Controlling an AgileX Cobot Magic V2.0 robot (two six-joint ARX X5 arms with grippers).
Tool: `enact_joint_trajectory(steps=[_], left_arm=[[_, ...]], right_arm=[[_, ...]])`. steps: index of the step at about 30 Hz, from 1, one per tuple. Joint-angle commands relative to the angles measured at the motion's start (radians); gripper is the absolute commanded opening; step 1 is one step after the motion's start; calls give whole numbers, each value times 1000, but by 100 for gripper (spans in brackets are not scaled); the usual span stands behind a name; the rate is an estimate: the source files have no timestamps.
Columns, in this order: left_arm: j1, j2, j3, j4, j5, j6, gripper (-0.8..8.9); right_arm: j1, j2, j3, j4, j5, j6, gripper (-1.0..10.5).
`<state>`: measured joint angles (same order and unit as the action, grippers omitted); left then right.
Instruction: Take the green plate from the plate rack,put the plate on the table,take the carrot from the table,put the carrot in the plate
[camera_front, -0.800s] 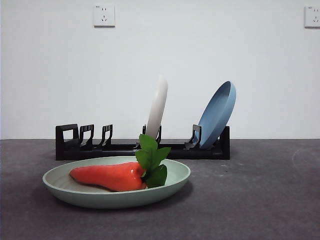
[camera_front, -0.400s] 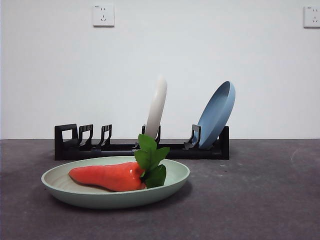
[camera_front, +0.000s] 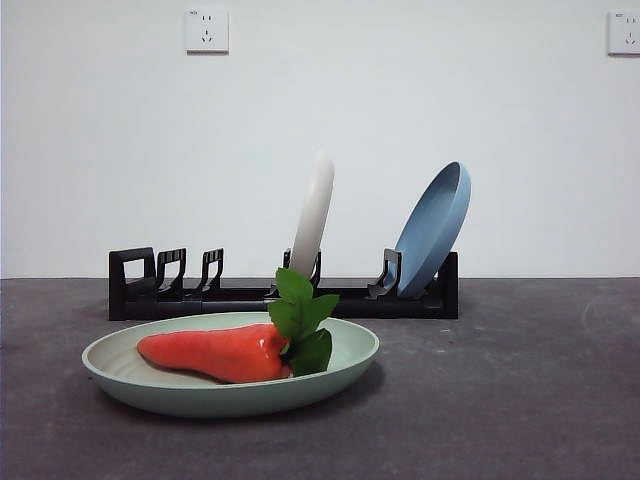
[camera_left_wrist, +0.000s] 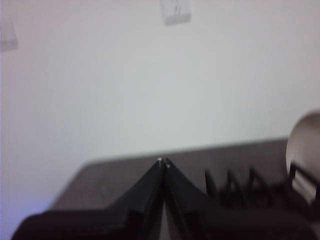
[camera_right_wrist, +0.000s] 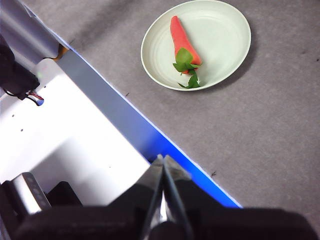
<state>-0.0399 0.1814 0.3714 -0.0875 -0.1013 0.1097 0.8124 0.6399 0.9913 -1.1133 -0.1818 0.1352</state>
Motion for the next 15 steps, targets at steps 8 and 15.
enact_joint_trajectory(steps=[8,15], left_arm=[[22,-120,-286,19,7,-67,-3],[22,-180,-353,-4,17,-107,-3]], right_arm=[[2,-2,-4,5,2,6,1],[2,-2,-4,5,2,6,1]])
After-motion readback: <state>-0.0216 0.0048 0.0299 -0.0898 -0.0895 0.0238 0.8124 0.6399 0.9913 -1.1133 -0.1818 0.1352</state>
